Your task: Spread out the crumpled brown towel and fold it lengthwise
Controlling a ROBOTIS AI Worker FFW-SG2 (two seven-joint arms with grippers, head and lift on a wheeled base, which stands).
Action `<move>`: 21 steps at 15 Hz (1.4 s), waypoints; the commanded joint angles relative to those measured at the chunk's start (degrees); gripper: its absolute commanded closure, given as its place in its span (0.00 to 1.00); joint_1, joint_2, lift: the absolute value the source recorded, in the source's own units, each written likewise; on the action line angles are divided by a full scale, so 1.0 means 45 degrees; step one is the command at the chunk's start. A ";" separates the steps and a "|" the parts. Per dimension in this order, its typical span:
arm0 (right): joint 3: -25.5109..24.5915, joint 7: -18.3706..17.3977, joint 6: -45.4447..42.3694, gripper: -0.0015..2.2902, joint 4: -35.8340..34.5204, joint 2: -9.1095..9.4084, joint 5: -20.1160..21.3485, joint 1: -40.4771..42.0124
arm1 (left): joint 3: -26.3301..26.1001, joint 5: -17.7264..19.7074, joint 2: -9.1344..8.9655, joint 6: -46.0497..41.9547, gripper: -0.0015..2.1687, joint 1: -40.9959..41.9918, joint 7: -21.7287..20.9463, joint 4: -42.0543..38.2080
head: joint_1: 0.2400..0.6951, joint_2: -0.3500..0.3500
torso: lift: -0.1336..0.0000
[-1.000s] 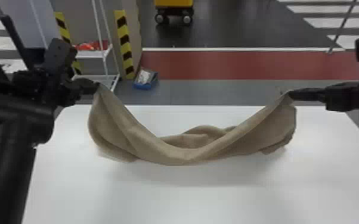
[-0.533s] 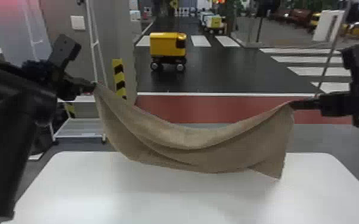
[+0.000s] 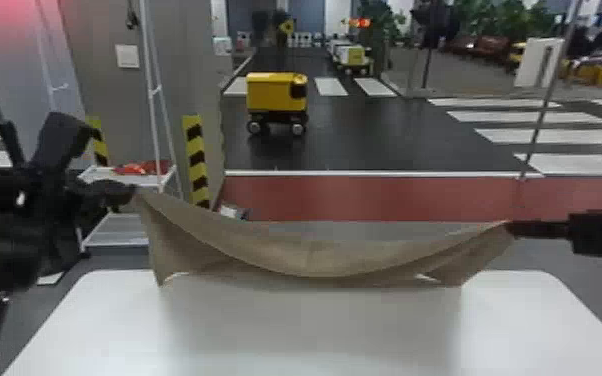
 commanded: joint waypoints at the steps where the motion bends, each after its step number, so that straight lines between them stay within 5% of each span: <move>1: -0.0935 0.0189 0.0579 0.99 -0.2146 -0.0435 -0.1030 0.2338 | 0.1171 0.0461 0.0073 0.0798 0.99 0.2742 -0.0346 -0.3113 | 0.42 0.49 | 0.08; 4: -0.2224 0.0755 0.0618 0.99 -0.4528 -0.0689 -0.1987 0.5717 | 0.2831 0.1262 0.0132 0.0798 0.99 0.6629 -0.0542 -0.6218 | 0.68 0.52 | 0.08; 8: -0.3200 0.1673 -0.1257 0.99 -0.5778 -0.0123 -0.2437 0.8823 | 0.4471 0.2590 -0.0083 -0.0804 0.99 0.9910 -0.1011 -0.7058 | 1.00 0.57 | 0.08; 14: -0.3845 0.2337 -0.2585 0.99 -0.5661 -0.0064 -0.2397 0.9604 | 0.5292 0.2062 0.0190 -0.2835 0.99 1.1414 -0.1753 -0.6746 | 1.00 0.65 | 0.08; 17: -0.2654 0.2435 -0.1570 0.99 -0.4099 -0.0435 -0.1401 0.7905 | 0.4296 0.0344 0.0425 -0.2757 0.99 0.9832 -0.2241 -0.5496 | 1.00 0.64 | 0.08; 21: -0.0857 0.2591 -0.1570 0.99 -0.0817 -0.0572 0.0376 0.5053 | 0.2362 -0.0945 0.1108 -0.2600 0.99 0.7058 -0.2280 -0.2585 | 1.00 0.62 | 0.08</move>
